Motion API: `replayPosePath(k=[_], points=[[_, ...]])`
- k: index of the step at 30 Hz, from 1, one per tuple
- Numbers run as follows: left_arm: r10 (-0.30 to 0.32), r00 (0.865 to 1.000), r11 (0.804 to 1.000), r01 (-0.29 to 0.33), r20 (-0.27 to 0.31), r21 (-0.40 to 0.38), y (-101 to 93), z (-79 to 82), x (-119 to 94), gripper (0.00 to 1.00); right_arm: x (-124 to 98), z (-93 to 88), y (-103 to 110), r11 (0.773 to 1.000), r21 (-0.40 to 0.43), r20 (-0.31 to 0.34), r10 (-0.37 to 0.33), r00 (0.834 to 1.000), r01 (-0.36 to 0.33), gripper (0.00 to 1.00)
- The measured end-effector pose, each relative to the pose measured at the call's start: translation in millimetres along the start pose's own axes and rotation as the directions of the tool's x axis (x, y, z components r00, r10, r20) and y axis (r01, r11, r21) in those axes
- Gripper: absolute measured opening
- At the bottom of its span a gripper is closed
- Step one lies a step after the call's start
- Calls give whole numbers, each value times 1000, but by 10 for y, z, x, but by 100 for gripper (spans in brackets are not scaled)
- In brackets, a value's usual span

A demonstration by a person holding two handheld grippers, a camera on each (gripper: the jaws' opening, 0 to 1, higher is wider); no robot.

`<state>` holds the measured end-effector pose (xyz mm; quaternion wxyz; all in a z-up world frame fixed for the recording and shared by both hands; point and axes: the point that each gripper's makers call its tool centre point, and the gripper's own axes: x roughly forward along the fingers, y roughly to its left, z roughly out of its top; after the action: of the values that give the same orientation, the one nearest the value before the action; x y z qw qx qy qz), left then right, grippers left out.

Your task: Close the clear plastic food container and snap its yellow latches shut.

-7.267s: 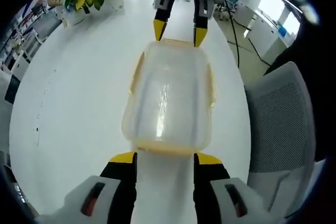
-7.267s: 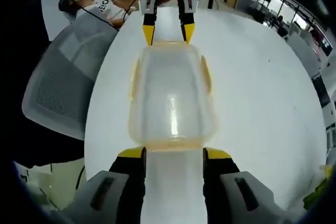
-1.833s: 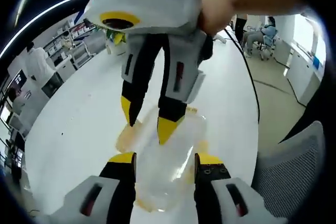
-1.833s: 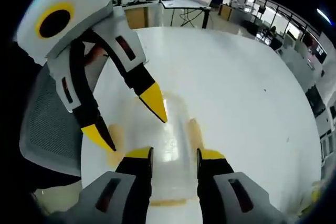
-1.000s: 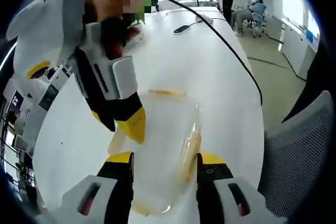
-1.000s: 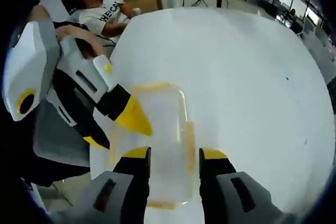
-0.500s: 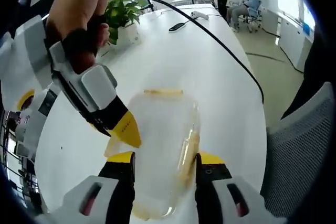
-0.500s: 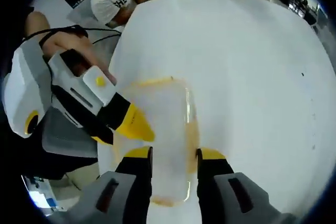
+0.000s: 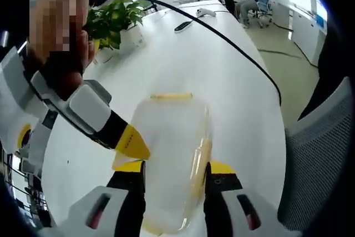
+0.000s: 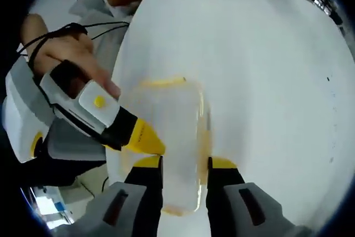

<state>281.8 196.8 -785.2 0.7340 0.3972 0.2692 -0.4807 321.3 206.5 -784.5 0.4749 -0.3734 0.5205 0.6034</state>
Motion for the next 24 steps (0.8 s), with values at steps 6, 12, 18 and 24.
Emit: replayPosePath(k=[6, 12, 18, 24], points=[[9, 1000, 1000, -9, 11, -3, -4, 24, 0, 36, -5, -8, -16, 1000, 5, 9, 9, 1000, -9, 28], [13, 1000, 1000, -13, 15, -2, -23, 43, -7, 37, -12, -13, -27, 1000, 8, 18, 14, 1000, -15, 29], [12, 1000, 1000, -12, 3, 1, -23, 64, -8, 37, -20, -14, -12, 1000, 10, 43, 13, 999, -13, 29], [10, 1000, 1000, -10, -1, 2, -29, 69, -5, 38, -30, -15, -10, 1000, 11, 82, -10, 997, 9, 30]])
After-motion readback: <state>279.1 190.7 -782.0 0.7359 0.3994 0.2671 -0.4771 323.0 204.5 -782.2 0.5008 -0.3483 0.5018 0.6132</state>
